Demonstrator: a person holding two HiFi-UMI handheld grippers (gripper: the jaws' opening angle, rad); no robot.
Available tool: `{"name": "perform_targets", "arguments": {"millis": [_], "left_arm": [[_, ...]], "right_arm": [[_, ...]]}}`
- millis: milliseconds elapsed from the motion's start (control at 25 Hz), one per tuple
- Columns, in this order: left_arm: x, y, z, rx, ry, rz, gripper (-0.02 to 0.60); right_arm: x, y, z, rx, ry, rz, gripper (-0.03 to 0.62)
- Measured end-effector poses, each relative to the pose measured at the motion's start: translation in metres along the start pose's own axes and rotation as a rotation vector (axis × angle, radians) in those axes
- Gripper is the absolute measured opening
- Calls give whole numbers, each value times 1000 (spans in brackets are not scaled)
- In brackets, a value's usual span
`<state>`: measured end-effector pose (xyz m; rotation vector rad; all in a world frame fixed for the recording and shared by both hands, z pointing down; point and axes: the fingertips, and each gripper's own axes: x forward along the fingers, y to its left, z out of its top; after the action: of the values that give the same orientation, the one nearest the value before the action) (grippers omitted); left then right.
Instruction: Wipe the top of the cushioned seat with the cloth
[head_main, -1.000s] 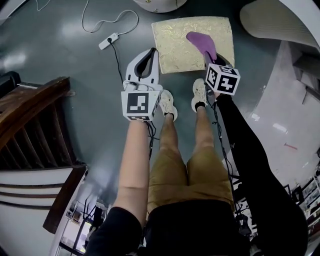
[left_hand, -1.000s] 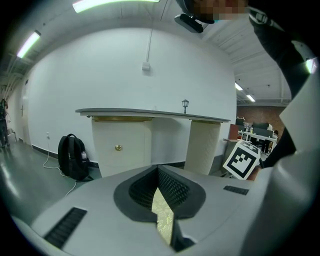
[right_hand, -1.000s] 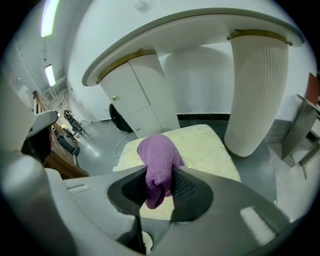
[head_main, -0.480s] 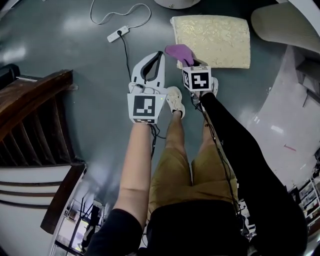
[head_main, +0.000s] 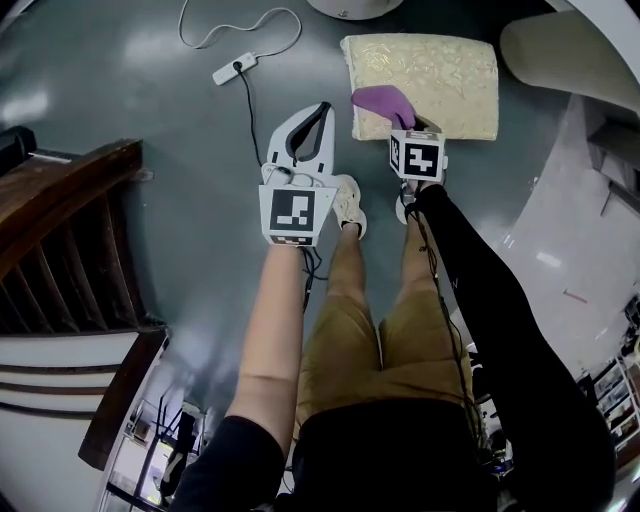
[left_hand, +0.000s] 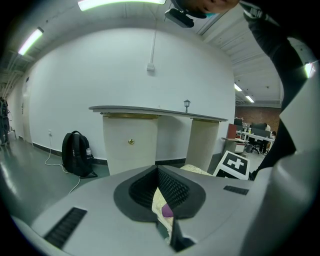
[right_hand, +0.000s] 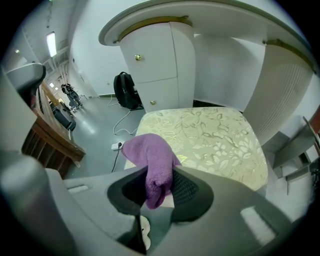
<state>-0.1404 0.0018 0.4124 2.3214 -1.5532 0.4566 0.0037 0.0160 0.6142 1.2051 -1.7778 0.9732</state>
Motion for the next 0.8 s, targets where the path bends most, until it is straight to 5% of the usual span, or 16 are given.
{"name": "perform_targets", "arguments": {"millis": [800], "left_arm": [[101, -95, 32, 35, 16, -19, 8]], "right_arm": [[-39, -234, 16, 196, -31, -226, 86]]}}
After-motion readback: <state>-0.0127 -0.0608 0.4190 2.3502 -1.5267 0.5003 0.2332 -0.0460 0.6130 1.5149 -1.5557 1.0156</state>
